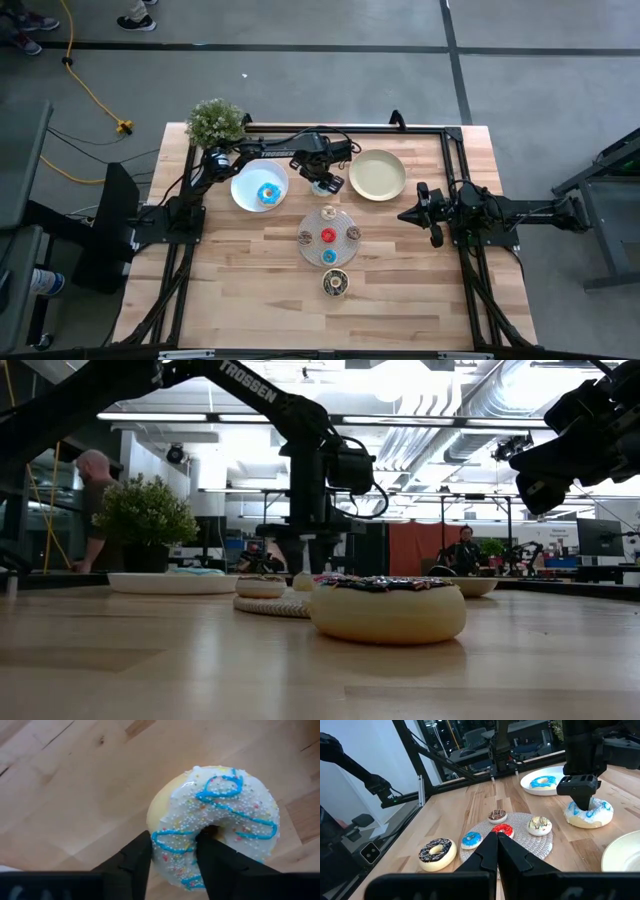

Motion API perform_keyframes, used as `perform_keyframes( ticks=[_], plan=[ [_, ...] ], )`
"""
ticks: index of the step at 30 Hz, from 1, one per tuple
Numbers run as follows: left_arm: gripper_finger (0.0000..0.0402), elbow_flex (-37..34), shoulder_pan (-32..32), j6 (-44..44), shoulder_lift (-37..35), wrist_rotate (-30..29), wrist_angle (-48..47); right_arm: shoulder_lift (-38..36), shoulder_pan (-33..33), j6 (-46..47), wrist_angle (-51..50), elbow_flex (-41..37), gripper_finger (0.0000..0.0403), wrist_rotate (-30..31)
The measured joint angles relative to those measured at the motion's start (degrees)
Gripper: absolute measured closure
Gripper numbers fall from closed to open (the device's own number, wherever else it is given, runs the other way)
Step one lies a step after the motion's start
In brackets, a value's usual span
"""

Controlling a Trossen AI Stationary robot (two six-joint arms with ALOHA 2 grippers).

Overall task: Pick & Place donuts
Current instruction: Put the big white donut on the white plate

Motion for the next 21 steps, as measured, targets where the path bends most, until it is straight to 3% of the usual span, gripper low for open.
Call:
perform_keyframes(
  ticks=[10,21],
  plan=[
    [0.0283,0.27,-0.02,-0.36,0.02,0.09,-0.27,0.00,-0.02,-0.02,0.01,0.00,0.0402,0.00],
    [0.0283,6.57,0.00,-0.37,0.04,0.34,-6.26,0.00,-0.02,0.00,0.01,0.00,0.0402,0.00]
  ],
)
